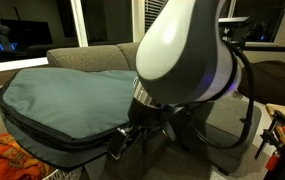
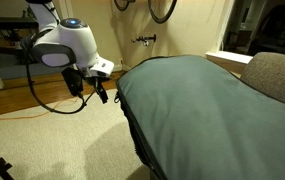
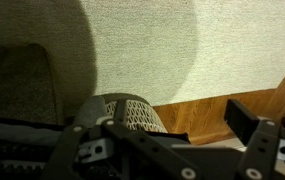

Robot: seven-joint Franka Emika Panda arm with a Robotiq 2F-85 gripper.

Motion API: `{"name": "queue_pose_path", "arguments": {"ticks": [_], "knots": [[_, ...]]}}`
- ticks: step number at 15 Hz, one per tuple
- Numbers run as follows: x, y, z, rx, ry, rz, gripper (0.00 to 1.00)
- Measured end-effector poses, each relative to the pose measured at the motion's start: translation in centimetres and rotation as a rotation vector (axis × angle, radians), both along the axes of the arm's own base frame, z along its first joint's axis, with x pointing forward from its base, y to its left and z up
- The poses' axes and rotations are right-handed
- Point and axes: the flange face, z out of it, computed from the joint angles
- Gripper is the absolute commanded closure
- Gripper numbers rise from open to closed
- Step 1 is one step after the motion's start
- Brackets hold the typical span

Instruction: Close the zip on the green bag

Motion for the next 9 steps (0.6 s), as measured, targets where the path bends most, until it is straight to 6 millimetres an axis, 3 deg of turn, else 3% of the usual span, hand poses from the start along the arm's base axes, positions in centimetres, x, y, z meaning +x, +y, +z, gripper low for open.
{"name": "queue_pose_path", "arguments": {"ticks": [9], "knots": [[1.2,0.4,-1.2,0.013,0.003,-0.010,0.00]]}}
